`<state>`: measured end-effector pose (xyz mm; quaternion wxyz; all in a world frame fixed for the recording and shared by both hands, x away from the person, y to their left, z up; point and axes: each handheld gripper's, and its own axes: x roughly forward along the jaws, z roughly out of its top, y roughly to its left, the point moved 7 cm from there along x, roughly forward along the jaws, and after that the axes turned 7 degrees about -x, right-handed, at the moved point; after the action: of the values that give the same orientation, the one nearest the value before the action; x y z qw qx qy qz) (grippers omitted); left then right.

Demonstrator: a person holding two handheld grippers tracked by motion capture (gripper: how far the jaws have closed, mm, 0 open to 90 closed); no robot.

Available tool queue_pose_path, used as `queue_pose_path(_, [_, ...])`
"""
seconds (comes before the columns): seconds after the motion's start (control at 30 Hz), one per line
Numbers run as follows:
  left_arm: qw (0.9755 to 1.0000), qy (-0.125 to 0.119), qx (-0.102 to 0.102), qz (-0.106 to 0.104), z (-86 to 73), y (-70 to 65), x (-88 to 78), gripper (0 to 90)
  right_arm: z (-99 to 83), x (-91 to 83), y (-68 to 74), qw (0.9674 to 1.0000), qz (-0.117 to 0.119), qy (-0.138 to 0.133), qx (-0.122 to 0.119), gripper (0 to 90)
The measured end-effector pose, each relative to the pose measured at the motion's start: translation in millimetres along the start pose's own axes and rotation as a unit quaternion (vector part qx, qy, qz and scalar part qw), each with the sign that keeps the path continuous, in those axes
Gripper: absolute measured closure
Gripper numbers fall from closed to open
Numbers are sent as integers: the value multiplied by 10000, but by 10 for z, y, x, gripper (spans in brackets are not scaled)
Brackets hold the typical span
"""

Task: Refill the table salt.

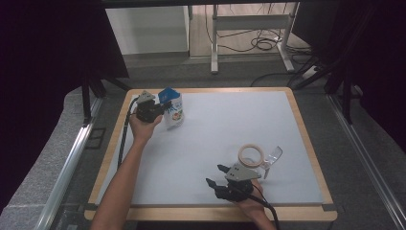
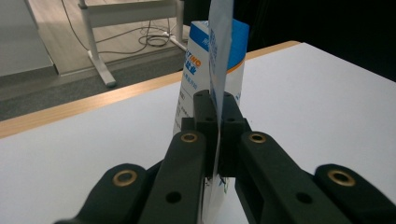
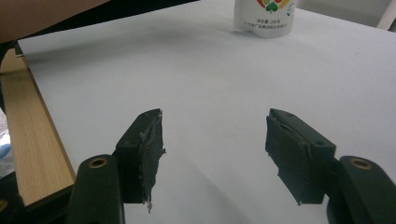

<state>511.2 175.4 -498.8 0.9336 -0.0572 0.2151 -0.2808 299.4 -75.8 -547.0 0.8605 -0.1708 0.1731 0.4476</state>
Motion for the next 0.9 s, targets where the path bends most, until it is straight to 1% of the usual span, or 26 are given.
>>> queue_pose_path(0.07, [10000, -30, 54, -8, 32, -45, -4, 900, -5, 10, 1, 10000, -15, 18, -7, 372])
queue_pose_path(0.1, [10000, -41, 83, -29, 47, -68, -11, 900, -11, 17, -2, 10000, -30, 36, -49, 371])
queue_pose_path(0.17, [9998, -28, 143, -99, 92, -133, -49, 900, -18, 26, -3, 10000, -34, 30, -49, 370])
queue_pose_path(0.2, [9997, -40, 169, -150, 118, -171, -85, 900, -21, 28, -2, 10000, -33, 34, -36, 370])
queue_pose_path(0.23, [9996, -65, 81, -252, 153, -223, -144, 900, -28, 35, -3, 10000, -42, 35, -41, 370])
queue_pose_path(0.27, [9996, -65, 81, -252, 153, -223, -144, 900, -28, 35, -3, 10000, -42, 35, -41, 370])
queue_pose_path(0.37, [9991, -94, 152, -387, 186, -332, -263, 900, -35, 42, 17, 10000, -30, 68, -19, 369])
queue_pose_path(0.43, [9987, -92, 174, -475, 187, -427, -353, 900, -33, 52, 36, 10000, -28, 47, -18, 369])
queue_pose_path(0.47, [9984, -103, 162, -524, 182, -470, -393, 900, -28, 65, 55, 10000, -43, 30, -67, 368])
queue_pose_path(0.5, [9981, -109, 124, -600, 167, -542, -462, 900, -24, 72, 65, 10000, -37, 8, -53, 368])
queue_pose_path(0.53, [9981, -109, 124, -600, 167, -542, -462, 900, -24, 72, 65, 10000, -37, 8, -53, 368])
queue_pose_path(0.63, [9975, -118, 65, -698, 136, -667, -580, 900, -11, 106, 87, 10000, -42, -21, -15, 364])
queue_pose_path(0.73, [9965, -133, 98, -814, 118, -811, -705, 900, 6, 178, 116, 10000, -81, -49, 7, 360])
queue_pose_path(0.77, [9962, -145, 113, -846, 116, -848, -735, 900, 6, 178, 116, 10000, -81, -49, 7, 360])
queue_pose_path(0.8, [9956, -158, 169, -906, 115, -927, -795, 900, 8, 195, 122, 10000, -76, -56, 3, 359])
queue_pose_path(0.9, [9942, -167, 255, -1030, 111, -1076, -895, 900, 14, 270, 142, 10000, -93, -17, 21, 355])
